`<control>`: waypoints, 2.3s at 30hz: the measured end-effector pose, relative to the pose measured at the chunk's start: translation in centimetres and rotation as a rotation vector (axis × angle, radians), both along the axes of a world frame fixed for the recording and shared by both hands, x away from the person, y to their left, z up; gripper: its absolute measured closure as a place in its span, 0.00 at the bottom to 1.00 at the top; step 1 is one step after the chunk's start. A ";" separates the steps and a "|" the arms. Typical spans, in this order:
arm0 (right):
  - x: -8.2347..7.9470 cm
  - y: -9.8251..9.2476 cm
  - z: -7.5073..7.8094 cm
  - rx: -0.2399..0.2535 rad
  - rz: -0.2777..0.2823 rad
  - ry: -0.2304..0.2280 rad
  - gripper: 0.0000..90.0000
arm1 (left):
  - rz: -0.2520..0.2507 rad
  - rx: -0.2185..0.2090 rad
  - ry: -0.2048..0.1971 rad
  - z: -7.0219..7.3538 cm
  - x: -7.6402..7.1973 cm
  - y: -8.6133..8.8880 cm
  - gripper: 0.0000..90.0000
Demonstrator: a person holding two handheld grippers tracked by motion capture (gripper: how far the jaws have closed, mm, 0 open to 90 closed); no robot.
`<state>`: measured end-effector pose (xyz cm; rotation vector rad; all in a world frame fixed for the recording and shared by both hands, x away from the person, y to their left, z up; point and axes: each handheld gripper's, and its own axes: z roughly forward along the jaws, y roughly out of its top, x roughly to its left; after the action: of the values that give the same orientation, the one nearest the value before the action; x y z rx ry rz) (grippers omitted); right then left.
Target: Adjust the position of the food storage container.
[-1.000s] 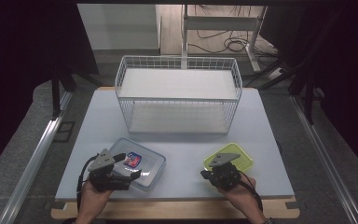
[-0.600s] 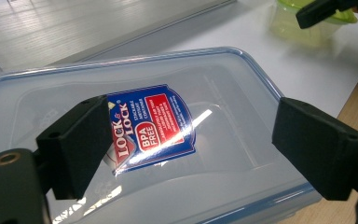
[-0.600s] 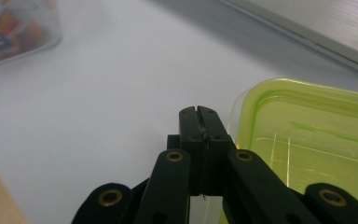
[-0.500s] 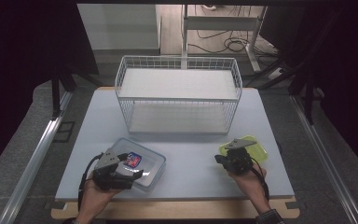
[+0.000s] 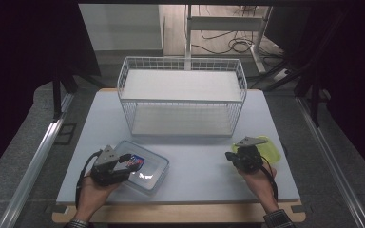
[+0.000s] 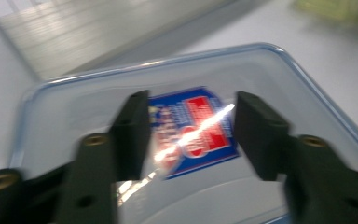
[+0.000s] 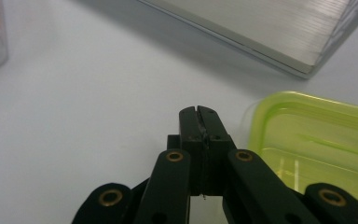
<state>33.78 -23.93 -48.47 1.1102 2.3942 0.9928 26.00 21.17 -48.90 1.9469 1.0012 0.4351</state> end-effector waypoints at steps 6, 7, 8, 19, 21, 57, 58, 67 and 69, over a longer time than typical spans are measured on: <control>-1.8 2.3 -0.1 -0.004 0.076 -0.004 0.99 | 0.120 -0.010 -0.005 0.3 0.3 3.8 0.96; -2.0 2.6 -0.2 -0.004 0.089 -0.005 0.99 | 0.149 -0.001 -0.005 0.2 0.4 4.6 0.99; -2.3 3.0 -0.3 -0.003 0.103 -0.005 0.99 | 0.166 0.004 -0.005 0.2 0.4 5.0 1.00; -3.6 3.7 -0.8 0.035 0.163 0.021 0.99 | 0.286 0.105 0.155 -3.2 1.5 9.3 1.00; -3.9 4.0 -0.8 0.042 0.174 0.022 0.99 | 0.278 0.113 0.170 -3.5 1.6 9.2 1.00; -8.1 5.5 -1.1 0.085 0.219 0.094 0.99 | -0.015 0.092 0.215 -2.8 0.1 -1.6 1.00; -8.1 5.4 -1.0 0.087 0.215 0.095 0.99 | -0.020 0.085 0.220 -2.7 0.0 -2.0 1.00; -7.3 3.7 -1.1 0.055 0.141 0.097 0.99 | -0.080 0.080 0.224 -2.5 -0.5 -4.9 1.00; -7.1 3.3 -1.1 0.050 0.125 0.092 0.99 | -0.093 0.083 0.227 -2.5 -0.5 -5.2 1.00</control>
<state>26.70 -20.59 -49.54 1.0553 2.5523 1.0689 25.49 15.95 -51.35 2.1435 1.0426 0.2084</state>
